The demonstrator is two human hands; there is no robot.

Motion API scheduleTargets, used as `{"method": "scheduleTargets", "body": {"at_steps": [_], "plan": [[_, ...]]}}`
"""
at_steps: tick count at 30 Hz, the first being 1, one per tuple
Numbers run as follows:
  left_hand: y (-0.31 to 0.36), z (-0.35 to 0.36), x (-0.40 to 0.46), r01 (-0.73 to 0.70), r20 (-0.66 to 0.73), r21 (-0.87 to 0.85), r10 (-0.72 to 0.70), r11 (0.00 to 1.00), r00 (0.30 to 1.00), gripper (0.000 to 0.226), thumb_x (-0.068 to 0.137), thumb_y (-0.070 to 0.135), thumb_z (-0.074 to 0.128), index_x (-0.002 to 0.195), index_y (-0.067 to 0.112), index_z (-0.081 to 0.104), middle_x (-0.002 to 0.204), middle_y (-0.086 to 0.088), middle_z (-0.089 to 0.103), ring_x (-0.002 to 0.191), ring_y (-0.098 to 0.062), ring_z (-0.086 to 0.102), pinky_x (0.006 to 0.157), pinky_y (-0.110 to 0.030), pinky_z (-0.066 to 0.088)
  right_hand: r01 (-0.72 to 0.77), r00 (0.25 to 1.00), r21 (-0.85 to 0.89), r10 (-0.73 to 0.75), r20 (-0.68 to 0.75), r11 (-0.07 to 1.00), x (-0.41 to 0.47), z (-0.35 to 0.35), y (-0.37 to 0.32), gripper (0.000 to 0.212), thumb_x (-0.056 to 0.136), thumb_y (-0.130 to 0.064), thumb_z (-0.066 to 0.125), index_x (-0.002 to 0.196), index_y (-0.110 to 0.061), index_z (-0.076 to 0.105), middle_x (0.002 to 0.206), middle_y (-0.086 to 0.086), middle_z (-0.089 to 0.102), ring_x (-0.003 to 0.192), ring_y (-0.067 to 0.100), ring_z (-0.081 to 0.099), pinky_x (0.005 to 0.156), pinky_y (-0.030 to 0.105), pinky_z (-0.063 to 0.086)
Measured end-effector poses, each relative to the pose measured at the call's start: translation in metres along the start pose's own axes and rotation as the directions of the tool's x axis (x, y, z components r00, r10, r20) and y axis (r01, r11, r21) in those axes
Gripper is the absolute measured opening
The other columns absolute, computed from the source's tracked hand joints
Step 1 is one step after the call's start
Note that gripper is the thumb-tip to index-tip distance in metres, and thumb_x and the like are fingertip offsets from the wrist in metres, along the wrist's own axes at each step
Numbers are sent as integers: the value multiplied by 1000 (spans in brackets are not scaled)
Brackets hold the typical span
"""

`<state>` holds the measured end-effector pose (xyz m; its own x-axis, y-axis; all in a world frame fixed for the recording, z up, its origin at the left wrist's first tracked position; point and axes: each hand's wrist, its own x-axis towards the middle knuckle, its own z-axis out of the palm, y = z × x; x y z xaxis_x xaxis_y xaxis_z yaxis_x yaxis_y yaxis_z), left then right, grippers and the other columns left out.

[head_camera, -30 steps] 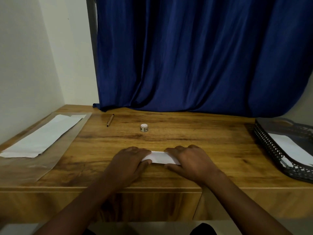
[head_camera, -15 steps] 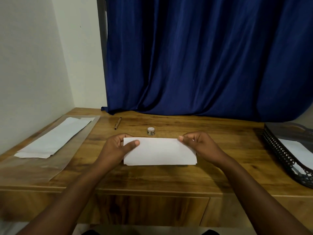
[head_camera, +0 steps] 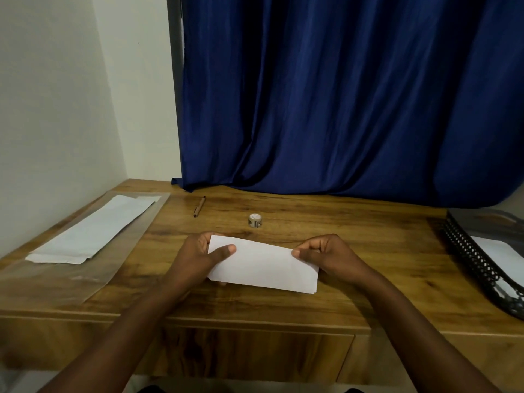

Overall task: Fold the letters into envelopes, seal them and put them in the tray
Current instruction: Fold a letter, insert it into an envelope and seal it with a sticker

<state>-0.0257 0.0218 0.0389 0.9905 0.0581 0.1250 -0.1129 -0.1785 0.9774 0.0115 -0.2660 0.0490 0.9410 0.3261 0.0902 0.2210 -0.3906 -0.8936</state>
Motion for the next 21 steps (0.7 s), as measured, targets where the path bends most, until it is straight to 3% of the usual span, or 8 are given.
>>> {"method": "scheduleTargets", "body": {"at_steps": [4,6,10,14,18,21], "plan": [[4,-6,4,-29,22,148,26,989,999,18,91,24,75,105,16,68,99,-4,74,80,-21,75,48,-34,59,41,988,-282,3,156,958,7,-5,-19,19,89,-37,77,100,-22,81,94,-6,80,88,14,75,83,45,61],[8,-8,6,-68,47,224,59,972,997,17,91,26,75,104,18,68,98,-2,73,81,-18,74,50,-37,60,83,972,-321,-6,235,943,14,-1,-34,22,88,-41,77,101,-24,81,95,-8,80,89,11,75,83,42,60],[19,-16,9,-128,75,292,111,948,991,15,89,27,77,100,20,70,93,-1,76,82,-14,74,65,-48,62,156,920,-309,-24,390,938,33,18,-57,25,96,-39,68,105,-19,79,103,-5,79,94,13,74,86,40,59],[24,-37,8,-137,49,301,128,944,991,20,87,25,80,104,24,70,94,2,76,84,-17,74,67,-44,61,141,874,-189,-33,485,972,59,44,-64,25,99,-33,65,117,-18,74,112,-3,78,99,15,75,87,32,59],[24,-69,6,-130,-3,315,138,940,990,24,92,28,75,113,29,63,88,3,77,74,-19,74,53,-36,57,50,877,-86,-2,480,995,83,70,-58,25,98,-28,66,116,-11,72,114,4,77,100,20,74,88,35,57],[19,-112,14,-140,-105,470,212,872,972,27,88,42,75,112,34,65,93,11,76,83,-10,72,71,-32,58,-53,900,15,41,433,999,96,87,-41,13,100,-23,63,101,-11,68,100,6,75,86,18,70,76,33,53]]}}
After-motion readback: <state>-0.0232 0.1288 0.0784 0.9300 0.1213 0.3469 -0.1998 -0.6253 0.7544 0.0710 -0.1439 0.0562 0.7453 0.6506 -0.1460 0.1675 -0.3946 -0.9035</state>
